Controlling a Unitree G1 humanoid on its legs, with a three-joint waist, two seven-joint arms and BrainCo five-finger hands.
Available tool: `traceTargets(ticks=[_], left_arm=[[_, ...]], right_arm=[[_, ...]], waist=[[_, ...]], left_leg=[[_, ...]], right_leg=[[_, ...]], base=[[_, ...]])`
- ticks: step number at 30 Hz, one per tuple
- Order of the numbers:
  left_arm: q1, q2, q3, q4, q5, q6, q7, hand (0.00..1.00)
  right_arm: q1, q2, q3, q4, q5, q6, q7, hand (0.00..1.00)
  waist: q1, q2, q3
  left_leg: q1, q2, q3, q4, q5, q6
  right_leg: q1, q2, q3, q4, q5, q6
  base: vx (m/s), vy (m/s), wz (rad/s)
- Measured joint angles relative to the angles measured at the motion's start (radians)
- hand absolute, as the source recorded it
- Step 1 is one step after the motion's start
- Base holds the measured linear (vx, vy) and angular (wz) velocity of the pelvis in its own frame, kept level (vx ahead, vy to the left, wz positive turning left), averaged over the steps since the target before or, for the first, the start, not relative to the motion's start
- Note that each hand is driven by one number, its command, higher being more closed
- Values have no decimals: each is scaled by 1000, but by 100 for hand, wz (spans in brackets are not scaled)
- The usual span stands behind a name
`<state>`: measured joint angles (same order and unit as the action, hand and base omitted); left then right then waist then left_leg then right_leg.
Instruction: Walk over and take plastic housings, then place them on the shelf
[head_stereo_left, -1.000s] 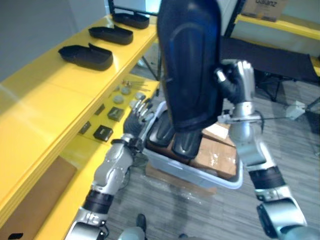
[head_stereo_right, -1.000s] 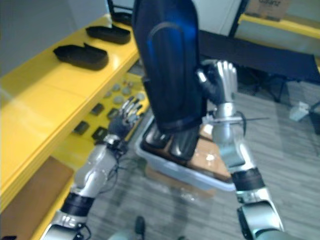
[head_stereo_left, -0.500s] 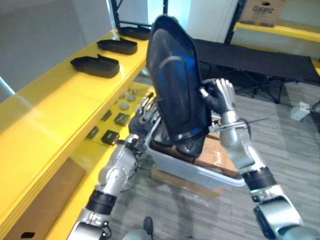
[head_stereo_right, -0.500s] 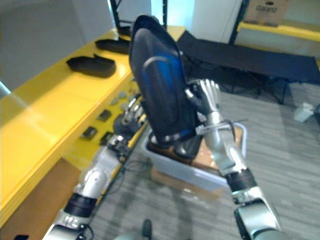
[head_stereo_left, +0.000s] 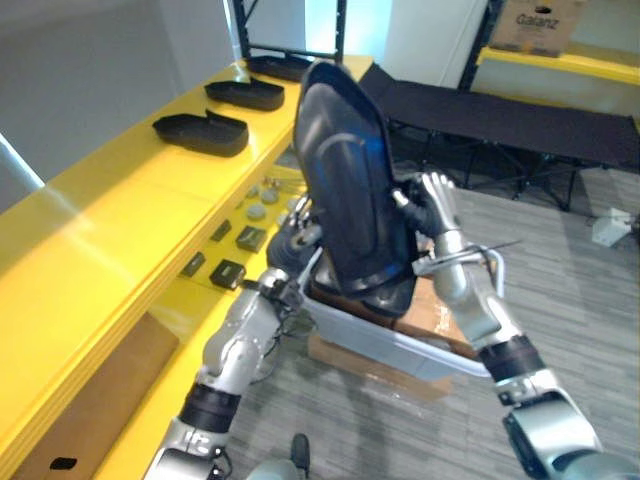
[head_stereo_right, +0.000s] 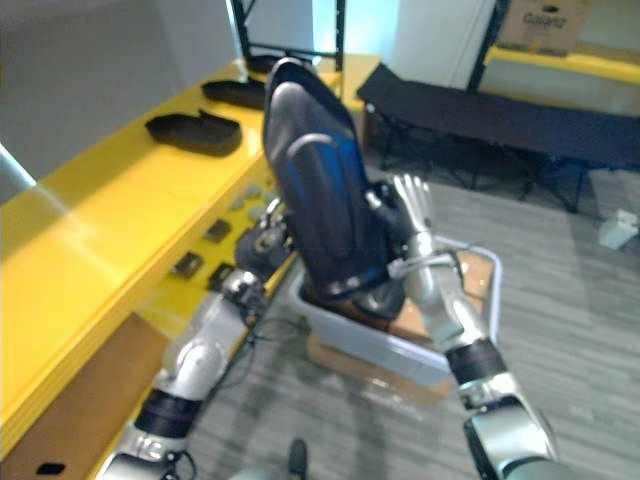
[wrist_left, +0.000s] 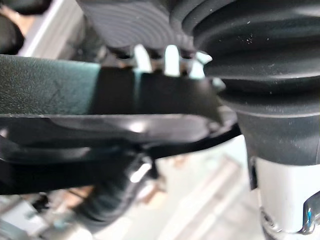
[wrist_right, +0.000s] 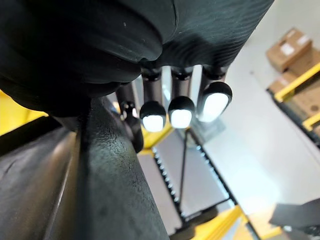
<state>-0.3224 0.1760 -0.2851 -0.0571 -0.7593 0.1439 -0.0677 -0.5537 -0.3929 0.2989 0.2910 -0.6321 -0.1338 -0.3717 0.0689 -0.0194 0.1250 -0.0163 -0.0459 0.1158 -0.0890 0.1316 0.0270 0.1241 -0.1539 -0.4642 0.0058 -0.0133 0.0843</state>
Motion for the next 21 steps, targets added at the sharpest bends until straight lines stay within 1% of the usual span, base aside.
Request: traceTargets(ticks=[3,6,9,12,13,16,18,19,20,21], left_arm=[[22,5,-47,5,77,9,27,0],[41,10,-46,21,153,9,56,0],[45,12,-44,42,213,8,66,0],[57,12,-37,42,246,3,68,0],[68,11,-31,40,265,-3,76,100],[96,6,-10,35,302,-12,111,100],[108,6,-5,29,307,-18,139,100],[120,2,-4,19,307,-35,154,100],[126,0,-3,12,306,-41,164,100],[135,-7,1,8,306,-51,182,100]], right_arm=[[0,16,28,2,0,-2,0,100],[0,16,38,3,0,-2,2,100],[0,20,39,3,0,-2,7,100],[0,33,38,4,-1,-3,21,100],[0,37,40,7,-1,-7,22,100],[0,38,57,8,-2,-18,22,100],[3,44,60,9,-2,-20,22,100],[6,52,59,9,-1,-26,21,100],[7,56,59,9,0,-32,20,100],[12,62,58,8,1,-50,18,100]], waist=[[2,0,-7],[3,-7,-28],[8,-15,-39],[10,-16,-40],[11,-16,-40],[11,-16,-40],[11,-16,-40],[12,-16,-40],[12,-16,-40],[12,-16,-40]], left_leg=[[-3,3,-1,0,-1,-1],[-6,3,0,0,-1,-1],[-3,3,-2,0,-1,-1],[-3,3,-4,0,-1,-1],[-3,3,-4,0,-1,-1],[-3,1,-5,0,-1,-1],[-3,0,-7,0,0,0],[-3,-1,-7,0,0,0],[-3,-1,-7,0,0,0],[-3,-2,-7,0,0,0]], right_leg=[[1,3,1,-7,7,3],[4,7,1,-22,16,3],[14,11,0,-37,23,0],[15,13,-2,-34,23,0],[15,13,-3,-34,23,0],[15,12,-4,-32,23,0],[15,12,-5,-32,23,-1],[15,11,-5,-32,22,-1],[15,11,-5,-32,22,-1],[15,11,-5,-31,22,-2]], base=[[-12,6,0],[0,0,0],[11,0,1],[13,-1,1],[39,0,0],[38,6,1],[36,10,2],[35,10,1],[31,11,0],[0,0,0]])
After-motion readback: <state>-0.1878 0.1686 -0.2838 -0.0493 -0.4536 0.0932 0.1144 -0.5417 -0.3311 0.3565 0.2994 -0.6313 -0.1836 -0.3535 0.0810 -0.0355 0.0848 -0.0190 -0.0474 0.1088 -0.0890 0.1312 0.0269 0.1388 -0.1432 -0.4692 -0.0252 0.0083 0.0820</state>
